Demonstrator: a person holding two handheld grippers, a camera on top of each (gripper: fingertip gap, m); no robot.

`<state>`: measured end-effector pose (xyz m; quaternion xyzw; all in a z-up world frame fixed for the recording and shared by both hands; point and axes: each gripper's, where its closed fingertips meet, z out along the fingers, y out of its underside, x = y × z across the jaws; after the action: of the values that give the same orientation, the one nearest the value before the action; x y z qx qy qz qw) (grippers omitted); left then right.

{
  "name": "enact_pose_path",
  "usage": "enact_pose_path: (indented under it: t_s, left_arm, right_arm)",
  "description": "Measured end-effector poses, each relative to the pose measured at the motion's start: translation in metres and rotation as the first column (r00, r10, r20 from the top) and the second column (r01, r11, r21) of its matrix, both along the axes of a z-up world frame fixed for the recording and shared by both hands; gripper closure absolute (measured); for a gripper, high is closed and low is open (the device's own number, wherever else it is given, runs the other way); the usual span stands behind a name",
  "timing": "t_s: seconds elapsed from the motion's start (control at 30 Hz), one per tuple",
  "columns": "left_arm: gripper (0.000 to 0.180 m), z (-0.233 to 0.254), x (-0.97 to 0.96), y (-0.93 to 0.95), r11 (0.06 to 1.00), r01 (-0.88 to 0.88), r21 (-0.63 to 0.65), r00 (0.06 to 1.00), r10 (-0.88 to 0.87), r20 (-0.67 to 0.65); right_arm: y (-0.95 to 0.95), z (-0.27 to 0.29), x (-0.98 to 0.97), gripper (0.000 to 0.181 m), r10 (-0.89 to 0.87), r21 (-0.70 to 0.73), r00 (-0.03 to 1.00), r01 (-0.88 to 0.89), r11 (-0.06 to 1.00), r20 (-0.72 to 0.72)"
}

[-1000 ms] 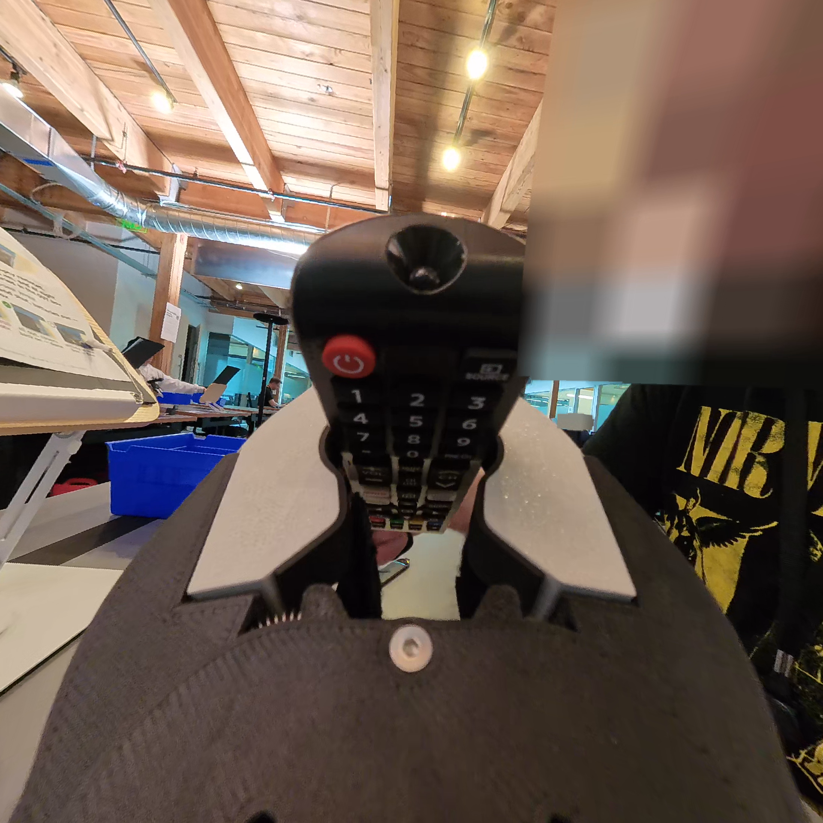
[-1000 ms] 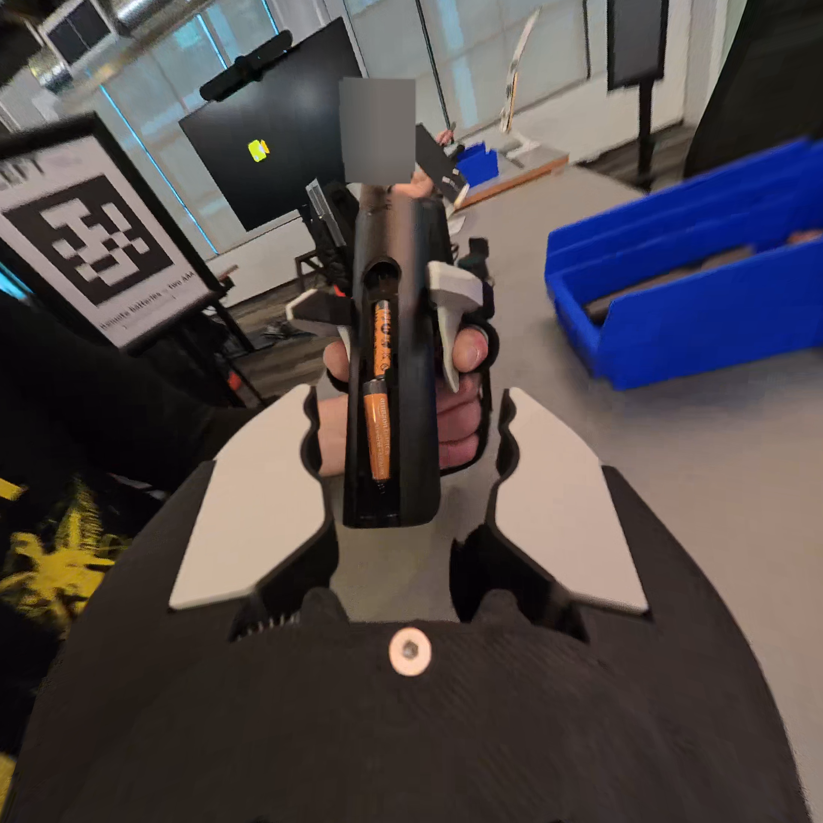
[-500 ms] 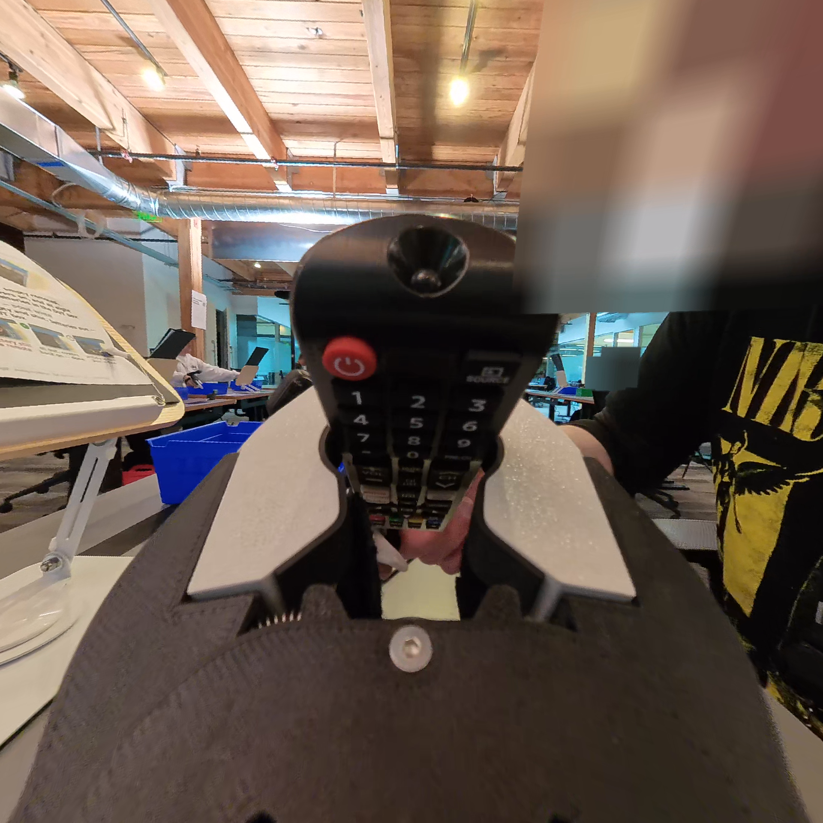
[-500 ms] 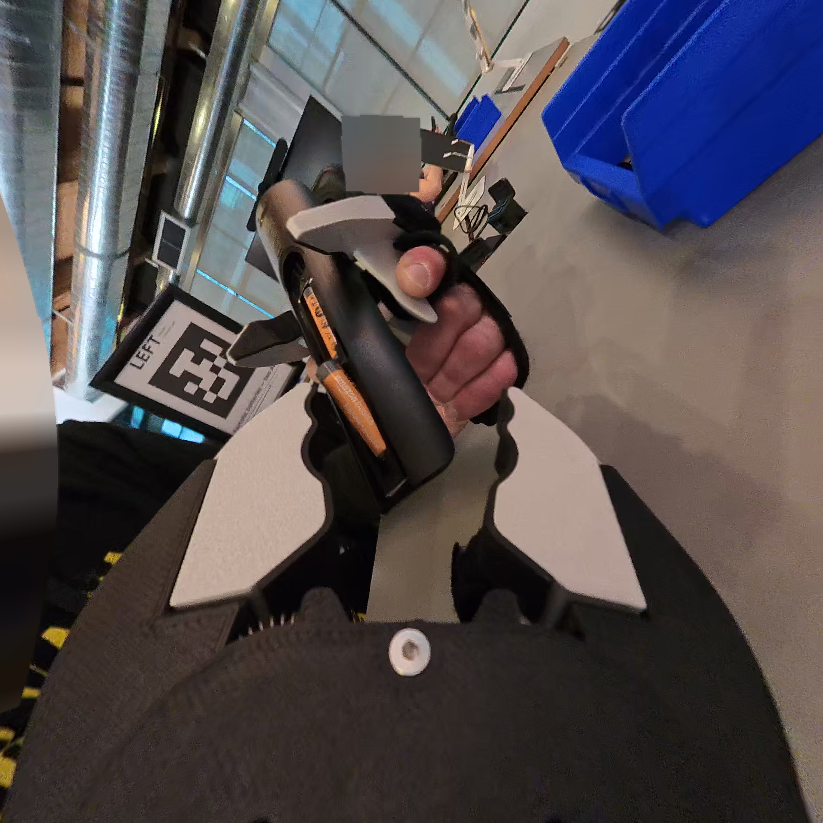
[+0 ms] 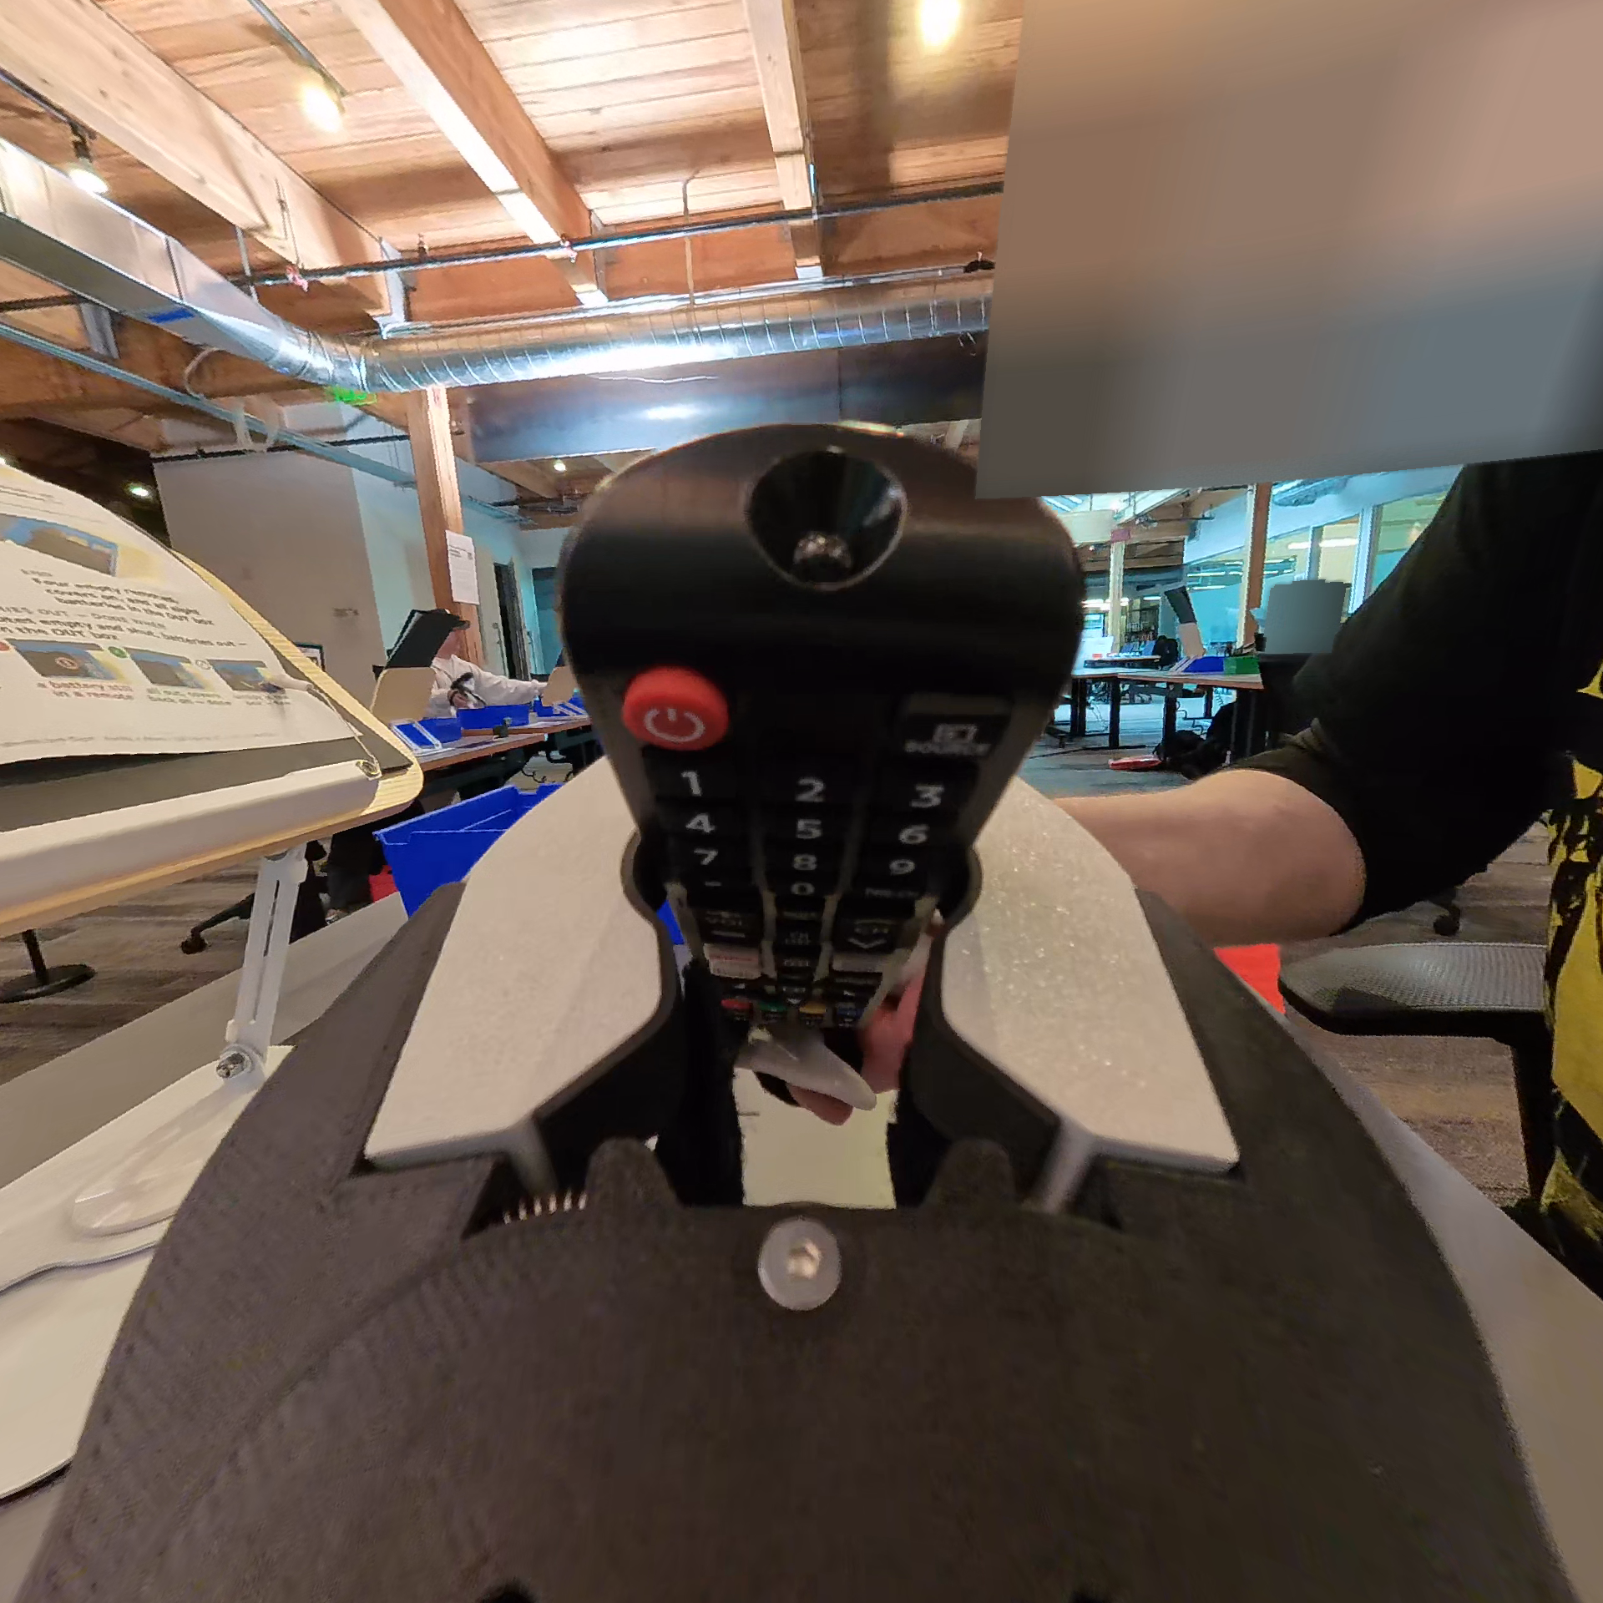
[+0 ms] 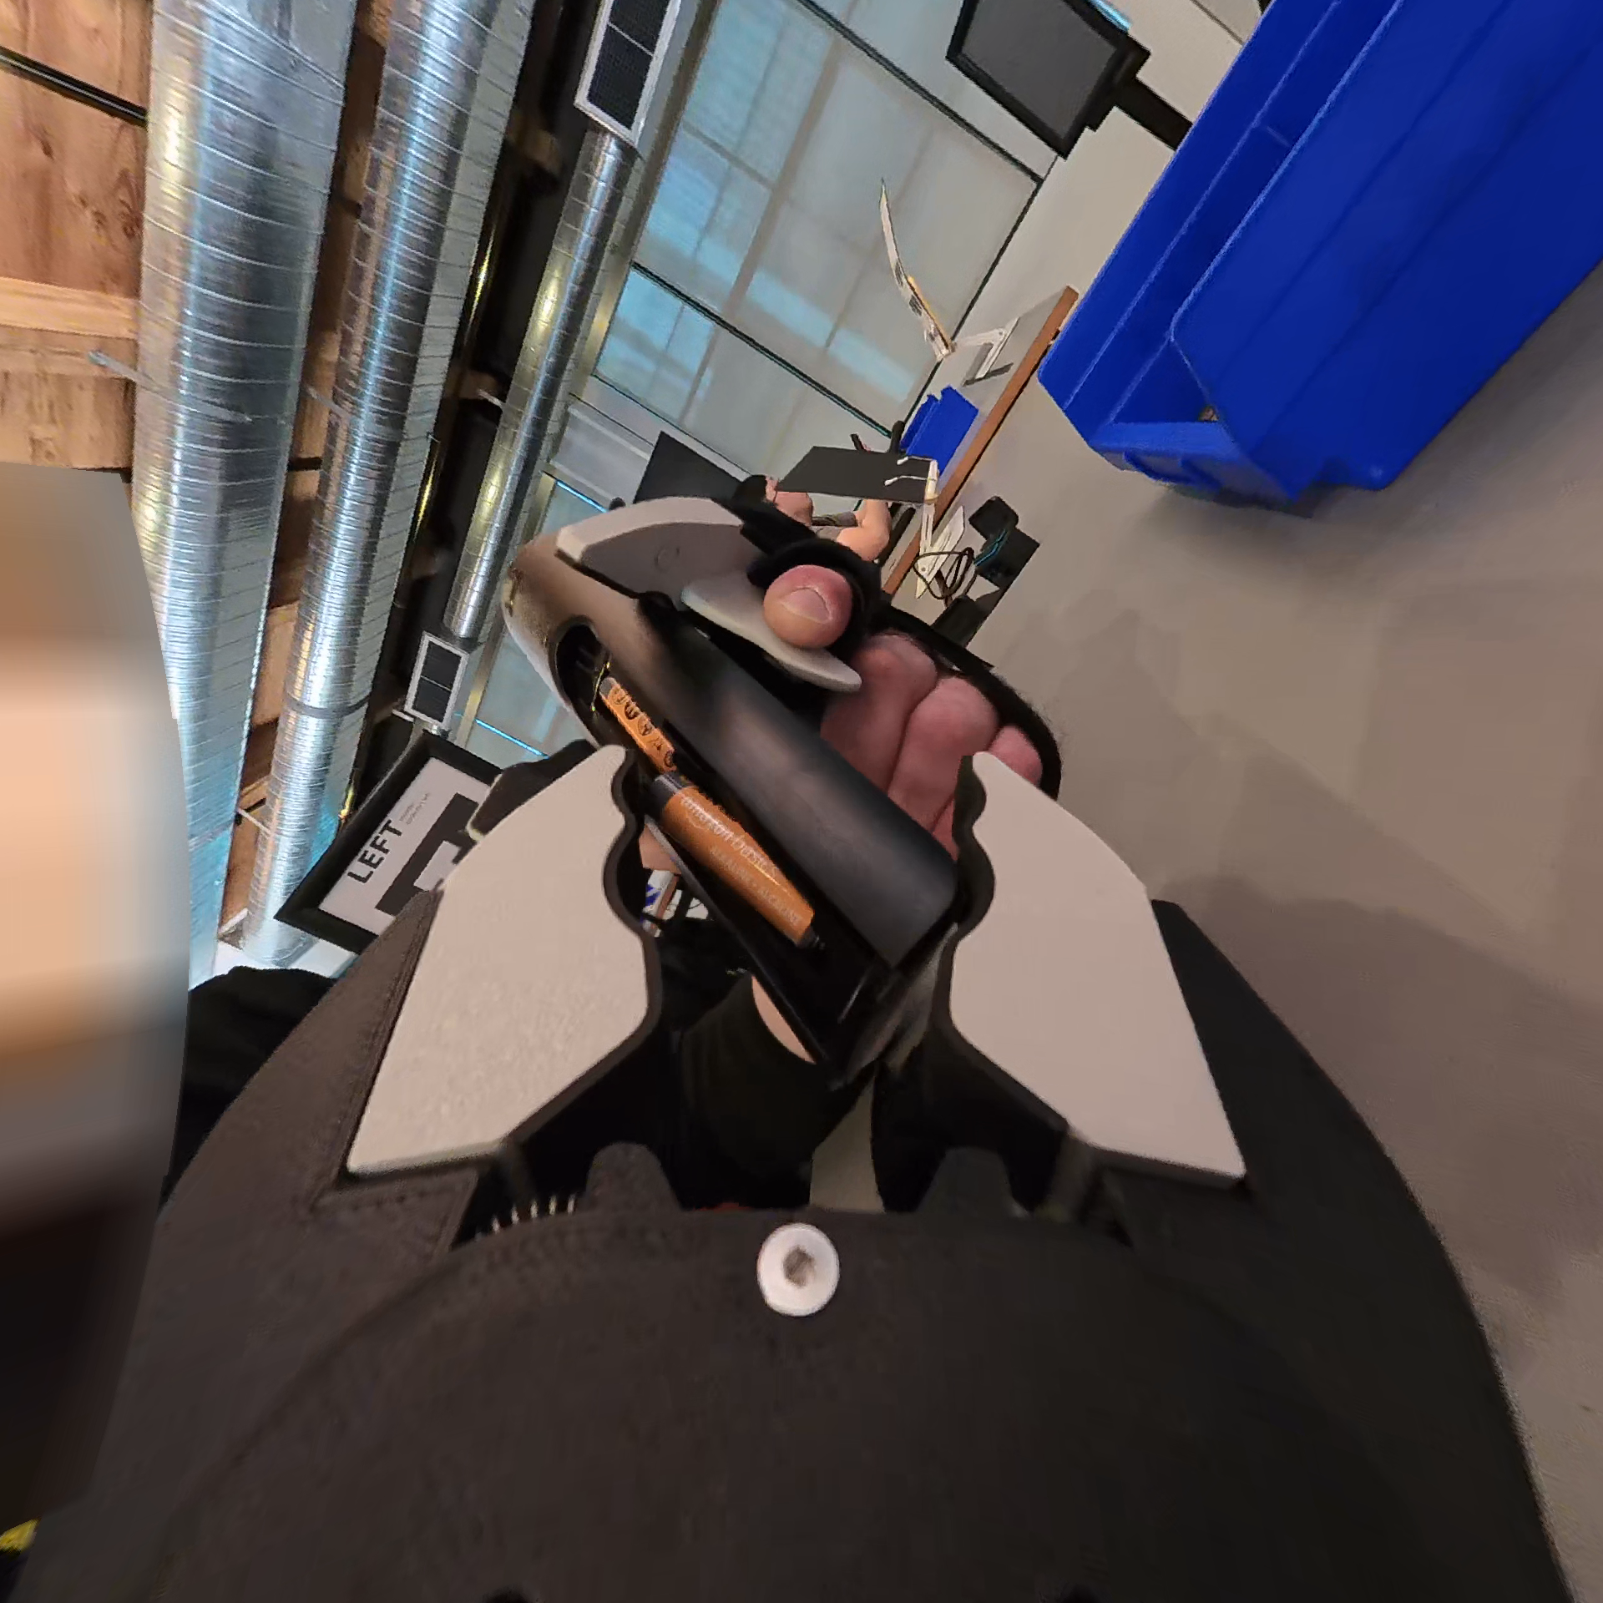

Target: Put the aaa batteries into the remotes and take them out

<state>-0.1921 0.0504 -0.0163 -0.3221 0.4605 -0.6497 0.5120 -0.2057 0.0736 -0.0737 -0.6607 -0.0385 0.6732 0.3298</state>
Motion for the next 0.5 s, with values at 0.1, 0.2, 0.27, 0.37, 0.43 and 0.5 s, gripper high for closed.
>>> enact_pose_path:
  t_s: [0.1, 0.2, 0.27, 0.37, 0.43, 0.5]
  left_arm:
    - [0.118, 0.000, 0.000, 0.000, 1.000, -0.003, -0.003, 1.000, 0.003, 0.003]
    - [0.119, 0.001, -0.001, 0.001, 1.000, -0.004, -0.003, 1.000, 0.004, 0.005]
    - [0.119, 0.001, -0.002, 0.001, 1.000, 0.001, -0.009, 1.000, -0.001, 0.006]
    - [0.119, 0.001, -0.002, 0.002, 0.999, 0.016, -0.030, 0.999, -0.015, 0.032]
    - [0.119, 0.003, -0.003, 0.001, 0.999, 0.019, -0.028, 0.999, -0.018, 0.038]
    - [0.119, 0.002, -0.003, -0.001, 1.000, 0.016, -0.005, 1.000, -0.016, 0.025]
  right_arm:
    - [0.000, 0.002, 0.001, 0.115, -0.006, 0.009, 1.000, 0.006, 1.000, -0.019]
    - [0.000, 0.004, 0.002, 0.120, 0.002, 0.023, 1.000, -0.001, 1.000, -0.030]
    - [-0.002, 0.012, 0.004, 0.136, 0.007, 0.061, 0.998, -0.004, 0.998, -0.063]
    - [-0.004, 0.024, 0.006, 0.148, 0.009, 0.115, 0.998, -0.002, 0.993, -0.062]
    - [-0.005, 0.025, 0.006, 0.148, 0.028, 0.119, 0.997, -0.019, 0.993, -0.075]
    - [-0.006, 0.025, 0.005, 0.149, 0.034, 0.126, 0.996, -0.023, 0.992, -0.084]
